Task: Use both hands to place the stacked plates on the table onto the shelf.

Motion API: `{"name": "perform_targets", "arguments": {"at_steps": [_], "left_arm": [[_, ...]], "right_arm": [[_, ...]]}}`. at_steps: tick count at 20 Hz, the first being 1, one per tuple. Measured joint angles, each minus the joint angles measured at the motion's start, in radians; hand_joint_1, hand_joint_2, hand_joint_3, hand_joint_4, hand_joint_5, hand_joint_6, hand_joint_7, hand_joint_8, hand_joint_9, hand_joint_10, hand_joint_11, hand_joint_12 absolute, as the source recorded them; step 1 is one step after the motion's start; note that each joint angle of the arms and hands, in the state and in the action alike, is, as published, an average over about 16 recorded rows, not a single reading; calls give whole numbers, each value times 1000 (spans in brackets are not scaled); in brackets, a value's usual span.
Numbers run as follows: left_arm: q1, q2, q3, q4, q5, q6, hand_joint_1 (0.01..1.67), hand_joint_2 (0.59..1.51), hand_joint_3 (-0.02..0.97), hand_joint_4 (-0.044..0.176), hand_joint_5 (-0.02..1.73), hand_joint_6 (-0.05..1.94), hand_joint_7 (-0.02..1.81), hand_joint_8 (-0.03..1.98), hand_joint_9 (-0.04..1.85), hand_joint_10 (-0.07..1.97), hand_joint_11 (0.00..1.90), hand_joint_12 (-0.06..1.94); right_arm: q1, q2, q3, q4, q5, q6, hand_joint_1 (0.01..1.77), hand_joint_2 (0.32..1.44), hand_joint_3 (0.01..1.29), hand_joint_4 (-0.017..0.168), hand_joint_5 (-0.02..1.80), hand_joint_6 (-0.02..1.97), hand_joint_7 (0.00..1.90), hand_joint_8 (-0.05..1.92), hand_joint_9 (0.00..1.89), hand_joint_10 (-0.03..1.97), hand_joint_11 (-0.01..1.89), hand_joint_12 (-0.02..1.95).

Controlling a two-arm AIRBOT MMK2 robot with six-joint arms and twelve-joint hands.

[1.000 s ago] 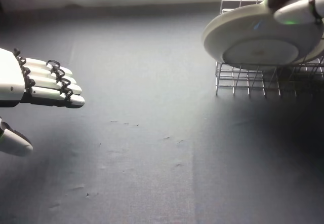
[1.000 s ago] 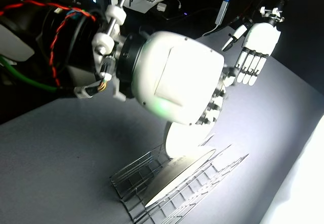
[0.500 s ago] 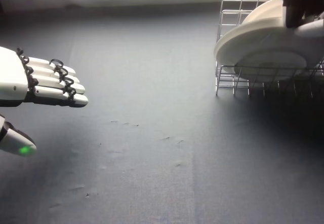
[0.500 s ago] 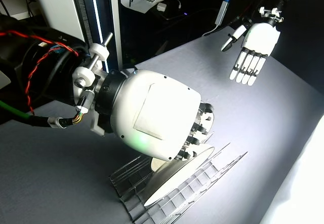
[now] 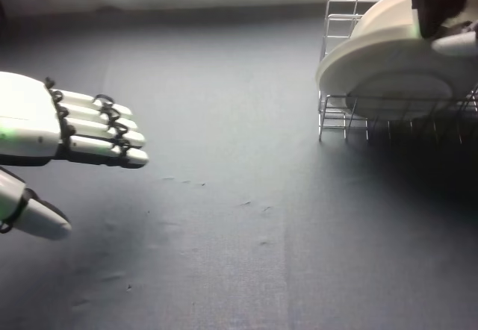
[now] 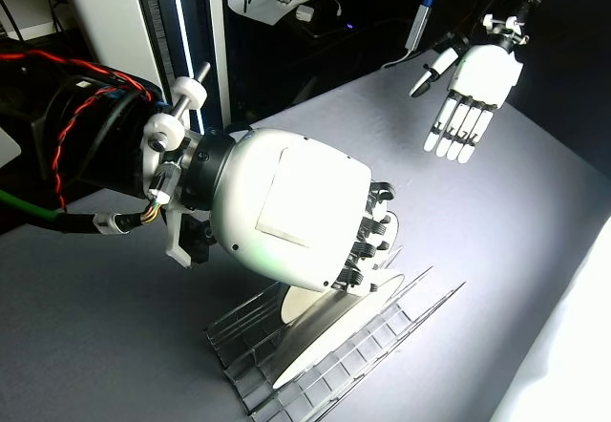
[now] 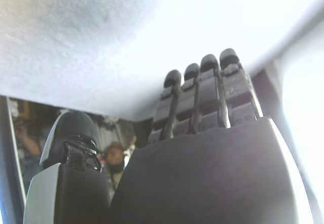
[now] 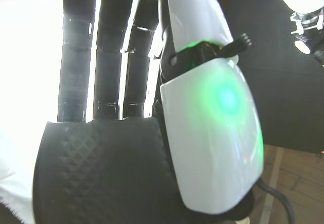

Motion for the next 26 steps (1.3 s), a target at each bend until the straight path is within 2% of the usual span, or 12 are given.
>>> {"name": "perform_targets", "arguments": {"at_steps": [7, 9, 12, 15, 19, 26], "left_arm": [[-40, 14, -71, 2, 1, 10, 70, 1227, 11, 0, 52, 19, 20, -5, 17, 8, 15, 7], [-54, 19, -93, 6, 0, 10, 71, 1227, 11, 0, 53, 19, 21, -5, 17, 8, 15, 7], [-76, 26, -120, 15, 1, 7, 69, 1227, 11, 0, 53, 19, 21, -5, 17, 8, 16, 7], [-97, 34, -140, 38, 0, 4, 67, 1226, 11, 0, 53, 18, 21, -5, 17, 8, 18, 7], [-122, 42, -157, 78, -5, 1, 67, 1226, 11, -1, 51, 18, 19, -6, 17, 8, 19, 7], [-160, 51, -164, 140, -21, -1, 68, 1226, 11, 0, 51, 18, 21, -5, 17, 8, 20, 8]], "right_arm": [[37, 1, -31, -48, 16, 2, 1203, 1075, 13, -2, 686, 301, 727, 136, 681, 166, 344, 1050], [44, 1, -40, -90, 34, 2, 1143, 1078, 13, -3, 605, 169, 648, 52, 608, 55, 245, 1053], [47, 1, -54, -186, 80, 3, 1040, 1078, 13, -1, 492, 22, 532, 4, 500, 15, 141, 1004], [38, 1, -63, -315, 151, 1, 880, 1085, 13, 0, 367, 20, 406, 12, 379, 8, 72, 882], [14, 1, -63, -516, 274, -9, 638, 1066, 13, 2, 208, 17, 241, 12, 222, 4, 19, 635], [-25, 1, -52, -766, 478, -45, 255, 1034, 13, 4, 56, 17, 60, 12, 57, 4, 13, 190]]}}
